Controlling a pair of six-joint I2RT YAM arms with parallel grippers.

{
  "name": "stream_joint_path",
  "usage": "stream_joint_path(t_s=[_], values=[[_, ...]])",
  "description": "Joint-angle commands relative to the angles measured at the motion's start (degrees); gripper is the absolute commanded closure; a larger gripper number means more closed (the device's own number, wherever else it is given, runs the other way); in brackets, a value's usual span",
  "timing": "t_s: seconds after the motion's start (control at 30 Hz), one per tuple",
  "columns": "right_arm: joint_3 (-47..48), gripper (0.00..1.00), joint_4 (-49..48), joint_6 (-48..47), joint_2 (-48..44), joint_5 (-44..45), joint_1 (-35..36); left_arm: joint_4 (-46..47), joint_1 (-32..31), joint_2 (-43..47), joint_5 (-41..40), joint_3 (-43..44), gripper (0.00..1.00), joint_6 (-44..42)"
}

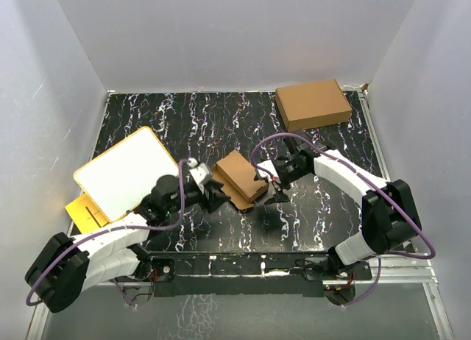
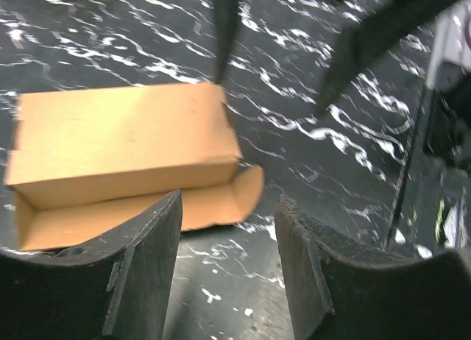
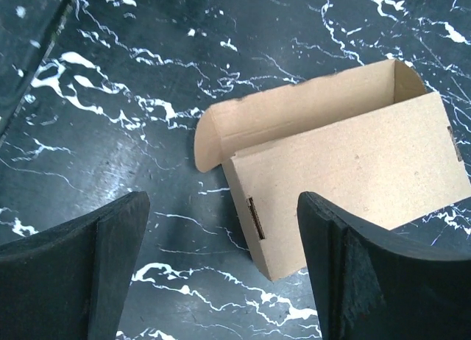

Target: Fold the paper box

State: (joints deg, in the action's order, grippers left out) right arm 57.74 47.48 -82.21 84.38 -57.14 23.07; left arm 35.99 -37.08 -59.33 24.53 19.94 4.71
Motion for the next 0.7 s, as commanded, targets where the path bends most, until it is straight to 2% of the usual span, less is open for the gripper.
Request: stream_joint_path(t_s=[0.0,0.13,0.27,0.43,0.5,0.6,0.67], values=[[-0.79,0.12,-4.93,-7.98,0.87,0.00,-0.43,10.46,-7.76,3.16,-3.07,-5.23,0.46,-8.00],[-6.06,0.11,-14.47,-3.24,-1.07,3.07,-0.41,17.32,-16.10,-0.19,-11.43,-9.07,0.44,-12.60],[-7.07,0.14,-15.93,-3.08,-0.53,2.41,-0.42,21.41,-21.61,-8.84,-16.25,-7.51,0.44,-16.30],[-9.08,0.17,-18.59,-2.72,-0.66,2.43,-0.31,26.39,-24.41,-18.55,-19.45,-5.01,0.46,-17.53],[-9.66,0.18,-19.74,-2.05,-0.87,2.76,-0.36,28.90,-24.74,-22.00,-21.32,-4.71,0.50,-17.06],[-10.15,0.20,-21.38,-0.67,-0.89,3.20,-0.32,27.78,-25.08,-24.77,-24.53,-3.17,0.56,-15.71],[-10.39,0.21,-22.30,0.02,-0.72,3.39,-0.27,27.63,-25.19,-26.03,-25.97,-2.17,0.56,-14.75]])
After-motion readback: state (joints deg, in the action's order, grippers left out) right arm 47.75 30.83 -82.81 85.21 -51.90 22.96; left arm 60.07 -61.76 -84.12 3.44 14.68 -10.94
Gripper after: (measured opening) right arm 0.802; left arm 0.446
